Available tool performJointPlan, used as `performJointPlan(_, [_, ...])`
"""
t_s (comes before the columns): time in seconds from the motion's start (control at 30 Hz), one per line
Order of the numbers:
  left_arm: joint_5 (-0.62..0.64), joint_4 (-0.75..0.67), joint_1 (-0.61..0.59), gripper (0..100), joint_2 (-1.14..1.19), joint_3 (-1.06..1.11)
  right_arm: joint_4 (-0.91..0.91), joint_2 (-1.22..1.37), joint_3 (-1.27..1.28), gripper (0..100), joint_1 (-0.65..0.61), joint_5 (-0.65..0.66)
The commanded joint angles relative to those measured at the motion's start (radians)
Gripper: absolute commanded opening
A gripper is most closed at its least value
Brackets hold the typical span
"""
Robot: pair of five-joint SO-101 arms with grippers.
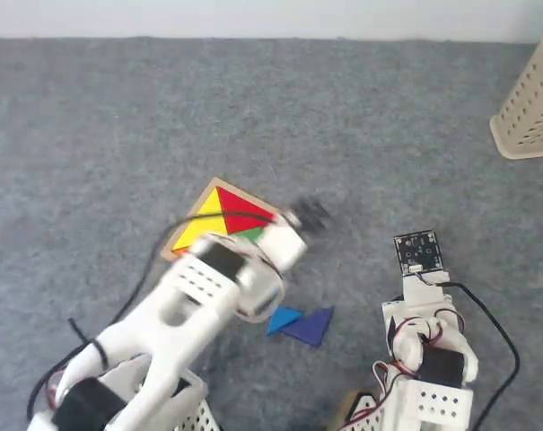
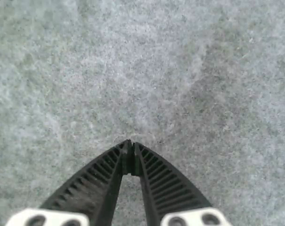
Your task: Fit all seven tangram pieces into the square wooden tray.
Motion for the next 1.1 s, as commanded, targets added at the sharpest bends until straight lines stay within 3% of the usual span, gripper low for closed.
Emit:
performJointPlan(0.0, [-0.071, 0.094, 0.147, 2, -0.014, -0.018, -0.013, -0.015, 0.006, 0.6, 0.012, 0.011])
performJointPlan(0.17, [-0.124, 0.118, 0.153, 3, -0.014, -0.012, -0.013, -0.015, 0.006, 0.6, 0.012, 0.011])
performJointPlan(0.33, [-0.123, 0.091, 0.158, 14, -0.012, 0.019, -0.013, -0.015, 0.006, 0.6, 0.012, 0.011])
performJointPlan(1.07, [-0.123, 0.034, 0.158, 14, -0.011, 0.047, -0.013, -0.015, 0.006, 0.6, 0.012, 0.011])
